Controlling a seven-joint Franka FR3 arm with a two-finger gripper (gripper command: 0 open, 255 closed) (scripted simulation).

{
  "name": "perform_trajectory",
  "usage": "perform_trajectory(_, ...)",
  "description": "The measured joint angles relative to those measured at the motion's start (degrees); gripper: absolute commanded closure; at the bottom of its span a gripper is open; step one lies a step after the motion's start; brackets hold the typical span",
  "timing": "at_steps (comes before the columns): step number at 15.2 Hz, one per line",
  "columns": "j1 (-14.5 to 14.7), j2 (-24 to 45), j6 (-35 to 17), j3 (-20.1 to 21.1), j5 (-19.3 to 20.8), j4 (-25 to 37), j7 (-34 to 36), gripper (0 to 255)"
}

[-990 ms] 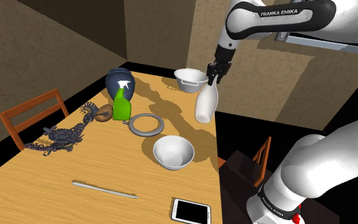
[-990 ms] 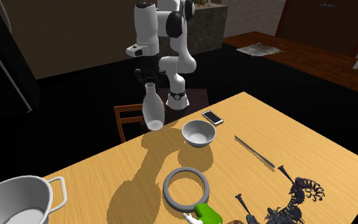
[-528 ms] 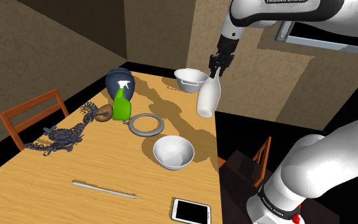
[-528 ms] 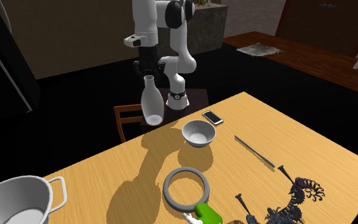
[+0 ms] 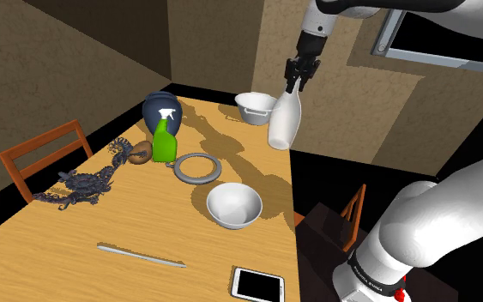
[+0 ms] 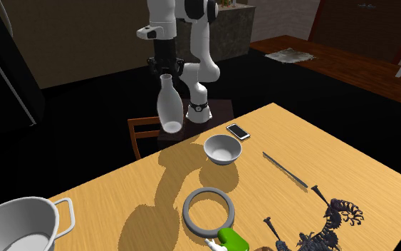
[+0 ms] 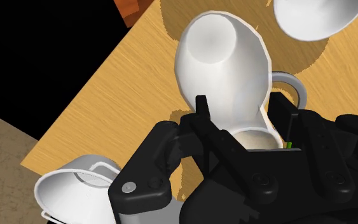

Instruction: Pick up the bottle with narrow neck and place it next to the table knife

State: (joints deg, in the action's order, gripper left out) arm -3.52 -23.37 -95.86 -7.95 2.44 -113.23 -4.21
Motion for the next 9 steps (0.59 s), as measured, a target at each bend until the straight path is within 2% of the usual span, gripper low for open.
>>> perform_trajectory(9, 0.2, 2.4, 7.1, 0.0, -0.3, 9.4, -0.2, 255)
